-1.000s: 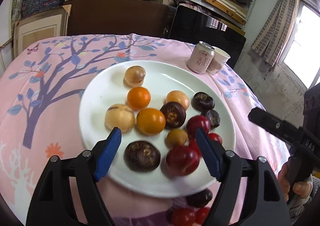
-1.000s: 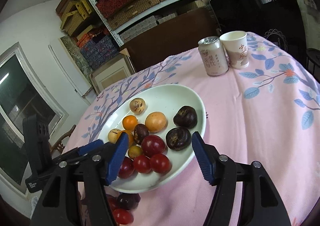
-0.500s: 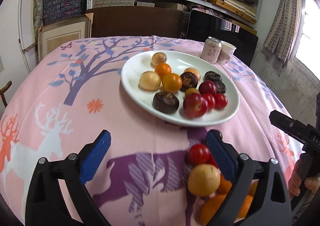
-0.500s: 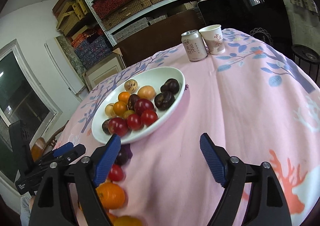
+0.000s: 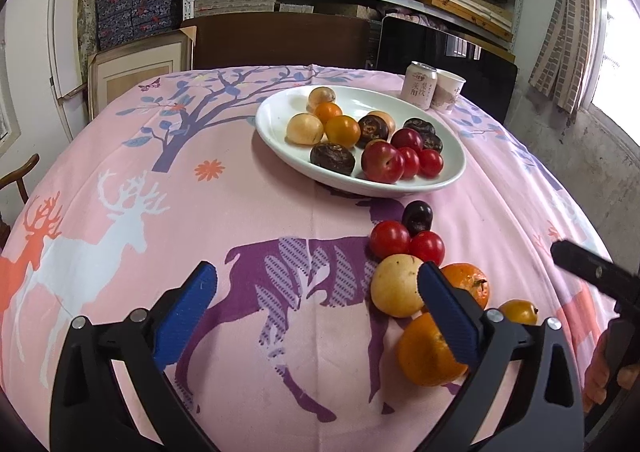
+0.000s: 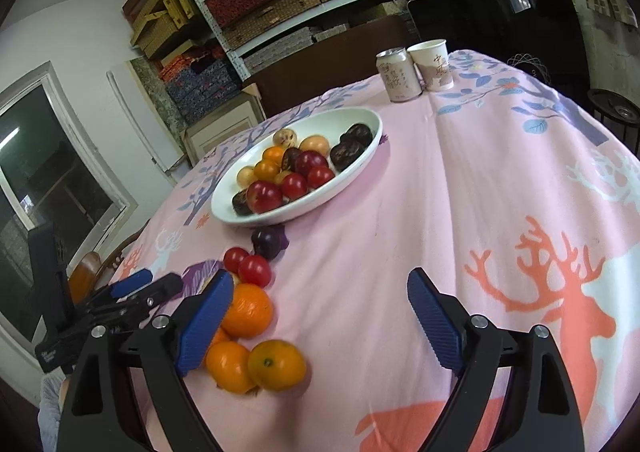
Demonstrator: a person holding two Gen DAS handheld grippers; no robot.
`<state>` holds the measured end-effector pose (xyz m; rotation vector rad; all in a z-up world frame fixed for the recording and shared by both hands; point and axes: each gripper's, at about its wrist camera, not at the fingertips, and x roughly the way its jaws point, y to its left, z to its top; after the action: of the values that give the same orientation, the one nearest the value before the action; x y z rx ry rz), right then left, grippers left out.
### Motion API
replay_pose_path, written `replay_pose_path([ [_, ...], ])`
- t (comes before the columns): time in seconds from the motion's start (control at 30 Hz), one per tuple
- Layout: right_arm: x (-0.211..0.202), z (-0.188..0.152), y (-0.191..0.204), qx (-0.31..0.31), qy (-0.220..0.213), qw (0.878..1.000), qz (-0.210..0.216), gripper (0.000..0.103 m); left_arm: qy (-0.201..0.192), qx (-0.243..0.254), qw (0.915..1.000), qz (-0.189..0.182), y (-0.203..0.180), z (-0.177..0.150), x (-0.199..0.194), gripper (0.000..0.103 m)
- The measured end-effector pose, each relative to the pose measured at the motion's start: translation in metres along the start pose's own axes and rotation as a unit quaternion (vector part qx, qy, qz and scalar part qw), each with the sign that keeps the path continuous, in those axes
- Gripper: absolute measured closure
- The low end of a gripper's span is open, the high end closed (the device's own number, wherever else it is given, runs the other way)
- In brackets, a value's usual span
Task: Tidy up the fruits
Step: 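Grasp a mandarin with the left tool while the right tool grasps an orange fruit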
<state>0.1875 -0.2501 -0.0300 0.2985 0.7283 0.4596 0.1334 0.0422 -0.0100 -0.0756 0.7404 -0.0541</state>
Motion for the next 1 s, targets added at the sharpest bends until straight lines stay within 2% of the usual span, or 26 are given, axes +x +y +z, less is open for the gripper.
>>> replay_pose_path([
  [0.27, -0.002, -0.014, 0.014, -0.024, 0.038, 0.999, 0.023, 0.013, 0.005, 0.000, 1.0000, 0.005, 0.000, -0.004, -0.002, 0.005],
  [0.4, 0.005, -0.018, 0.012, -0.013, 0.065, 0.998, 0.014, 0.013, 0.002, 0.003, 1.0000, 0.007, 0.000, -0.006, -0.005, 0.005],
  [0.63, 0.007, -0.021, 0.006, -0.005, 0.080, 0.997, -0.011, 0.013, 0.003, -0.008, 0.9999, 0.006, 0.005, -0.007, -0.007, 0.005],
  [0.8, 0.006, -0.023, 0.015, -0.034, 0.088, 0.995, -0.015, 0.013, 0.008, -0.004, 0.9999, 0.004, 0.004, -0.008, -0.006, 0.005],
  [1.0, 0.011, -0.026, 0.033, -0.085, 0.104, 0.991, -0.016, 0.013, 0.008, 0.017, 0.9997, -0.018, -0.006, -0.013, -0.011, 0.005],
])
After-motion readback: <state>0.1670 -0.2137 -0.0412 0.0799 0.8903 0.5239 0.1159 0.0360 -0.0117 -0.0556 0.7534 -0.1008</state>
